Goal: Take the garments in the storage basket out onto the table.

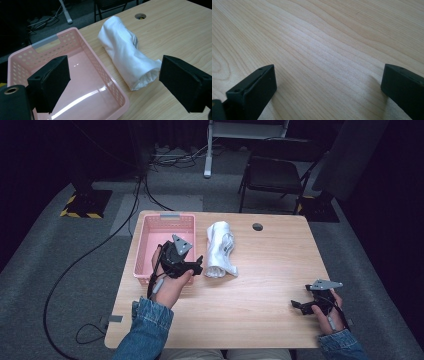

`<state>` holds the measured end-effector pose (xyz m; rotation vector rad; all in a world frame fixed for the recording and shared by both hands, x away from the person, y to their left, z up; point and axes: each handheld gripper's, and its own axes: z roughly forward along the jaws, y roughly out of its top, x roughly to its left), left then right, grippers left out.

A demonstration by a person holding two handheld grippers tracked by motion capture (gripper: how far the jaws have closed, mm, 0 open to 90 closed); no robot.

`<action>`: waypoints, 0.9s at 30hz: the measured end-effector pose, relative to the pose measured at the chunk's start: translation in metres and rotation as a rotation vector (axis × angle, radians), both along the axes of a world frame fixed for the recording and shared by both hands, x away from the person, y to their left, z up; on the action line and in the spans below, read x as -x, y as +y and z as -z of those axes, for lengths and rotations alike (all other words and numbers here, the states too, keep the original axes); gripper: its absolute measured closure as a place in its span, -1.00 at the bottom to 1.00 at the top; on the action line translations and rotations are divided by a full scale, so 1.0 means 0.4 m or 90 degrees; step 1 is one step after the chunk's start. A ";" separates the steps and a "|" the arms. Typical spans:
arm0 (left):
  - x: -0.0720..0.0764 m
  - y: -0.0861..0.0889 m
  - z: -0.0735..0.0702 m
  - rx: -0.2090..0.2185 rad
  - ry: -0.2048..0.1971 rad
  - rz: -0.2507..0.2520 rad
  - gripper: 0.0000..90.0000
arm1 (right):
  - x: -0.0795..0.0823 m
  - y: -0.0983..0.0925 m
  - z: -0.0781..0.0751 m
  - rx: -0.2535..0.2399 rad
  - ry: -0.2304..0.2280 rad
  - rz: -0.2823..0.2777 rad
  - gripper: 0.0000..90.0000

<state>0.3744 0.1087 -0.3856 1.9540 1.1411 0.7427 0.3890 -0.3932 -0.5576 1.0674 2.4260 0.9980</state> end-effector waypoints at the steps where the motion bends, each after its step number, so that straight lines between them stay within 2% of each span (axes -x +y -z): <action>1: 0.001 0.002 0.001 -0.001 0.000 0.000 -0.79 | 0.000 0.000 0.000 0.000 0.000 0.000 -1.00; 17: 0.040 0.054 0.039 0.008 0.010 -0.025 -0.79 | 0.000 0.000 0.000 0.000 0.000 0.000 -1.00; 24: 0.055 0.085 0.062 0.022 0.025 -0.035 -0.80 | 0.000 0.000 0.000 0.000 0.000 0.000 -1.00; 27: 0.065 0.096 0.066 0.019 0.020 -0.036 -0.80 | 0.000 0.000 0.000 0.000 0.000 0.000 -1.00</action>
